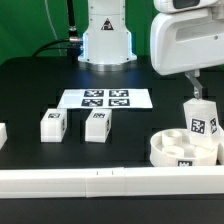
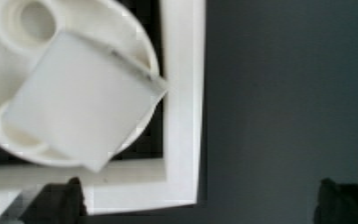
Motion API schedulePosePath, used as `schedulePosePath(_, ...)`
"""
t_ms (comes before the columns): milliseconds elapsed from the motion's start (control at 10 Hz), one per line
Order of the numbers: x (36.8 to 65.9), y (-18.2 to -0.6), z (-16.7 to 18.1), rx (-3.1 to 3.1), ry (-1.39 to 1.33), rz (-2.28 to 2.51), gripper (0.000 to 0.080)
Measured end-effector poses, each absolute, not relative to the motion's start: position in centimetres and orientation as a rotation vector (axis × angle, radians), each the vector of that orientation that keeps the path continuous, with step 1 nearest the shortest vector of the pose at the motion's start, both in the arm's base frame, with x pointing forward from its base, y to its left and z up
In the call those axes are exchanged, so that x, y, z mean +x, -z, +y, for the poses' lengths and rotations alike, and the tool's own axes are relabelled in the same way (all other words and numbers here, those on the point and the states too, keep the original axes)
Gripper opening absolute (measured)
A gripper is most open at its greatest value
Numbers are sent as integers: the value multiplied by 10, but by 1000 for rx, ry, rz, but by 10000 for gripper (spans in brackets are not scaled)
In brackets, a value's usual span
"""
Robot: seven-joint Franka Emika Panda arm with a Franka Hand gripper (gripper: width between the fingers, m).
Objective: Assemble stool
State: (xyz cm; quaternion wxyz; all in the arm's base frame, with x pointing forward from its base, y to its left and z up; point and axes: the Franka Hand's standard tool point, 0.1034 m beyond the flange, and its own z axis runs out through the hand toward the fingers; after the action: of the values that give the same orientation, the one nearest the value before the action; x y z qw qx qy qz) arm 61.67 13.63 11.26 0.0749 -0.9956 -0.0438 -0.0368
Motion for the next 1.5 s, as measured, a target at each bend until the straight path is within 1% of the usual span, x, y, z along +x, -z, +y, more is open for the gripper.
schedulePosePath(100,617,-112,136,-2986,112,-175,649)
schedulePosePath(400,617,-111,133,-2958,135,-512,649)
schedulePosePath(500,616,-108,129,-2921,144,-759,649)
schedulePosePath(700,615,-102,125,-2882,140,-915,649)
schedulePosePath(900,614,-93,117,-2874,121,-937,649)
schedulePosePath(1300,609,-81,110,-2882,121,-921,649)
schedulePosePath(1400,607,-79,108,-2885,127,-918,619)
schedulePosePath(1500,606,-78,108,-2886,127,-916,619)
